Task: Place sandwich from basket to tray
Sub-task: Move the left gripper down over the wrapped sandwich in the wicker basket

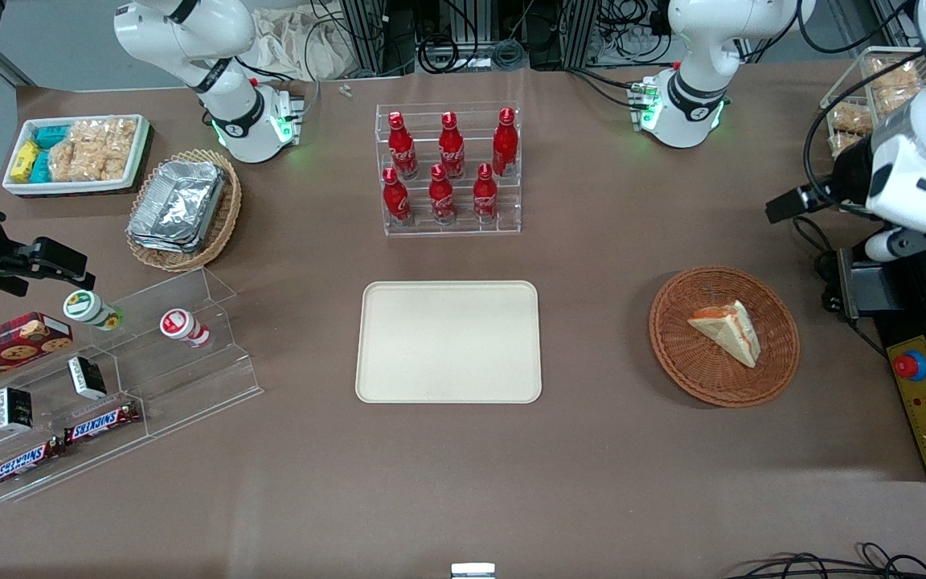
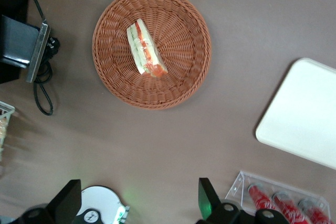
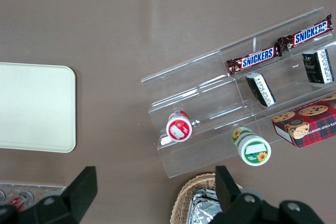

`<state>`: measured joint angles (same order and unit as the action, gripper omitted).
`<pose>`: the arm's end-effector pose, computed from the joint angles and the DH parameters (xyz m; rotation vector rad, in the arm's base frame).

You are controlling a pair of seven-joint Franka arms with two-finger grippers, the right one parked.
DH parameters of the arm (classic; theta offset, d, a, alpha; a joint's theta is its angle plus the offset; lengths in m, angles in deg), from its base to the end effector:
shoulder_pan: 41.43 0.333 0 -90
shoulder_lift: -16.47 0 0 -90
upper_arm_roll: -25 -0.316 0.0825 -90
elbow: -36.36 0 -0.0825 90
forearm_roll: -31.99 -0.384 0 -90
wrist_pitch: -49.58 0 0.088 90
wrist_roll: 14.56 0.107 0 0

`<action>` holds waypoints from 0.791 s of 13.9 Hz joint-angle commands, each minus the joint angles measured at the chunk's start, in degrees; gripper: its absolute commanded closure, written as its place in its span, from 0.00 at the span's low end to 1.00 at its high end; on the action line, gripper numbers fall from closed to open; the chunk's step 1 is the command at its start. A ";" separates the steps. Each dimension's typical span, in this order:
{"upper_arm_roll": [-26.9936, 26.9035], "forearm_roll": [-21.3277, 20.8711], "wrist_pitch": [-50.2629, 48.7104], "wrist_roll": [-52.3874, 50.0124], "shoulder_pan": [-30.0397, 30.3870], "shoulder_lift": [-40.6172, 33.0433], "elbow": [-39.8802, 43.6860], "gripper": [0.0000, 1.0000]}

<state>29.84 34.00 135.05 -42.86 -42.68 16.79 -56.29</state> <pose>0.5418 -0.0617 0.5935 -3.0712 -0.6020 0.2124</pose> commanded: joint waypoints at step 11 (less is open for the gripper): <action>0.17 -0.43 36.84 -13.62 3.01 0.90 -29.93 0.00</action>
<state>29.66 33.99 166.82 -54.95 -40.43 18.49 -81.74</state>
